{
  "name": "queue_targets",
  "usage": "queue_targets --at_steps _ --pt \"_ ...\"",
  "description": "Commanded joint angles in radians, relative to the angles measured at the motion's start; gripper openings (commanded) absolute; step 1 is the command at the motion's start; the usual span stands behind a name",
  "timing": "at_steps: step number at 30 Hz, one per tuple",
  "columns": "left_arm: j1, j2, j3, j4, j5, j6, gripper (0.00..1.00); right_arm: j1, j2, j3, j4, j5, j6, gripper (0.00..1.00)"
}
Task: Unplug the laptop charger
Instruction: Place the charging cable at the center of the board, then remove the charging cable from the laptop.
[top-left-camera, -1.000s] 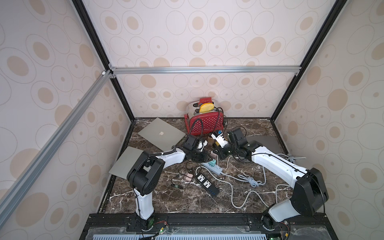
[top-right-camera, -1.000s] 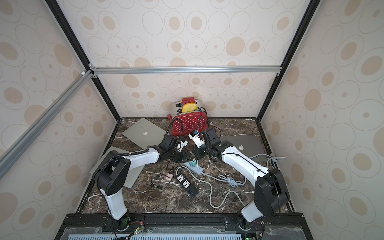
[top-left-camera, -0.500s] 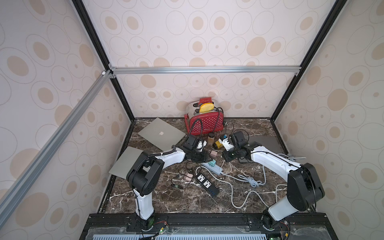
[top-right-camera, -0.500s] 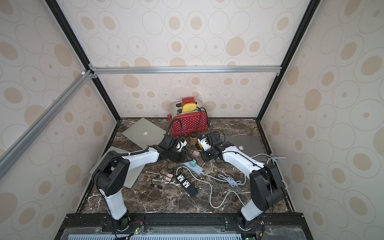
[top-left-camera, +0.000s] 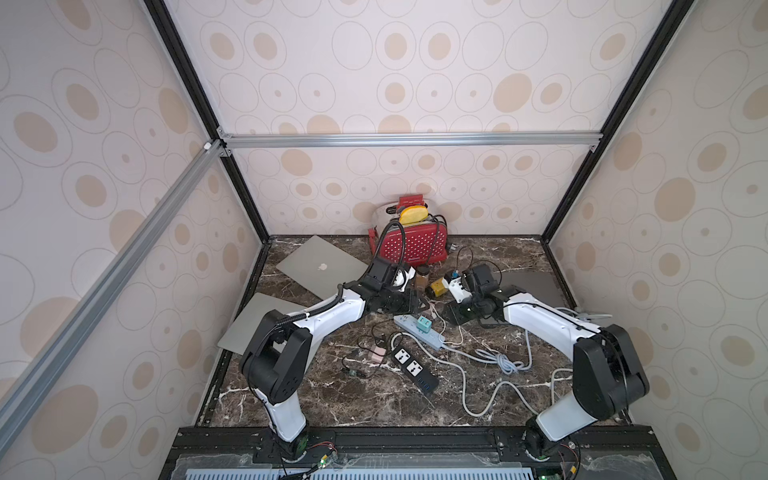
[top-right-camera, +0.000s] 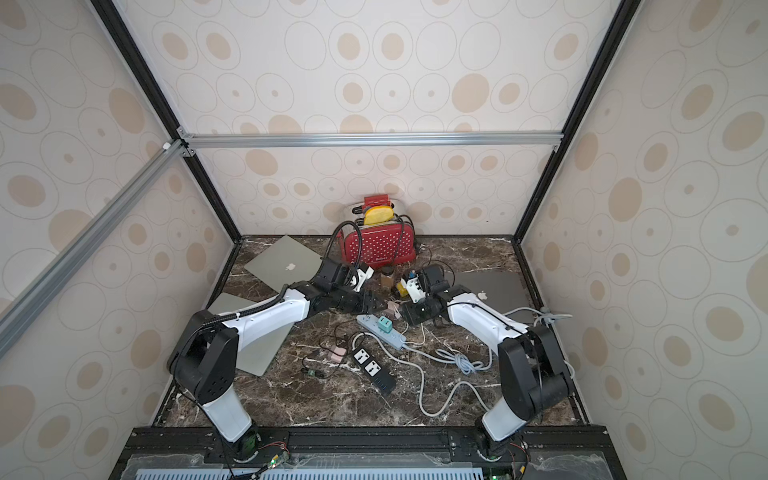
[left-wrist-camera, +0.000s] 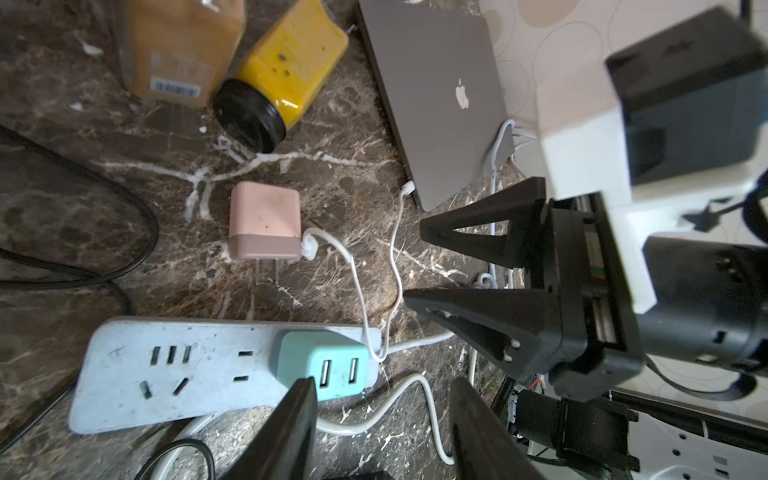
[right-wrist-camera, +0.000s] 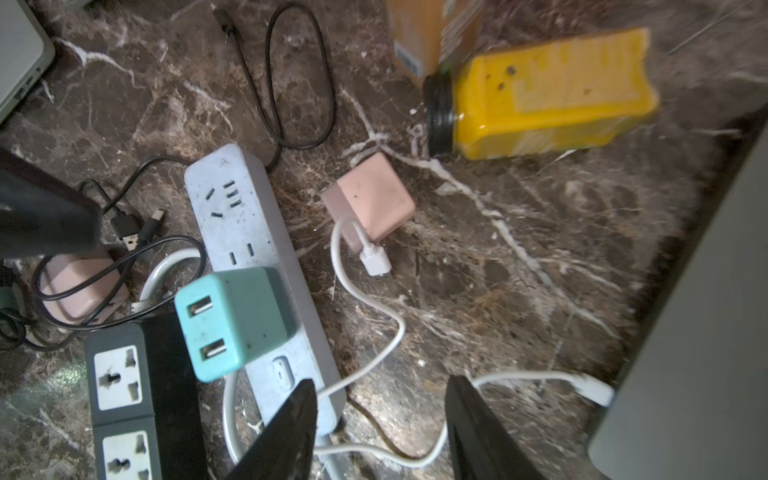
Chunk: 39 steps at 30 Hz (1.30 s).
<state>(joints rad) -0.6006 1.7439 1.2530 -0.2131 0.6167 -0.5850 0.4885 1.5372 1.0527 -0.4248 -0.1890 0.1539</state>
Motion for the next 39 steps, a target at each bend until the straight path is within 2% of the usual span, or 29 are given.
queue_targets --at_steps 1,5,9,13,16,23,29,39 --pt "-0.030 0.002 0.122 -0.114 -0.015 0.111 0.58 -0.058 -0.057 -0.021 -0.050 0.028 -0.012 0.57" --pt "-0.068 0.121 0.294 -0.228 -0.008 0.212 0.60 -0.181 -0.071 -0.062 -0.064 0.037 -0.021 0.62" --pt "-0.088 0.254 0.431 -0.235 0.043 0.232 0.59 -0.296 -0.068 -0.101 -0.045 0.047 -0.016 0.65" --pt "-0.112 0.387 0.576 -0.247 0.061 0.241 0.57 -0.386 -0.035 -0.126 0.015 -0.060 0.024 0.65" --pt "-0.133 0.496 0.698 -0.342 -0.014 0.303 0.51 -0.390 -0.016 -0.136 0.040 -0.054 0.038 0.63" --pt "-0.185 0.629 0.841 -0.413 -0.154 0.378 0.52 -0.390 0.027 -0.140 0.046 -0.003 0.024 0.64" --pt "-0.211 0.703 0.908 -0.473 -0.176 0.391 0.53 -0.390 0.055 -0.151 0.071 -0.027 0.043 0.70" --pt "-0.214 0.751 0.901 -0.392 -0.151 0.327 0.52 -0.390 0.080 -0.163 0.108 -0.075 0.070 0.72"
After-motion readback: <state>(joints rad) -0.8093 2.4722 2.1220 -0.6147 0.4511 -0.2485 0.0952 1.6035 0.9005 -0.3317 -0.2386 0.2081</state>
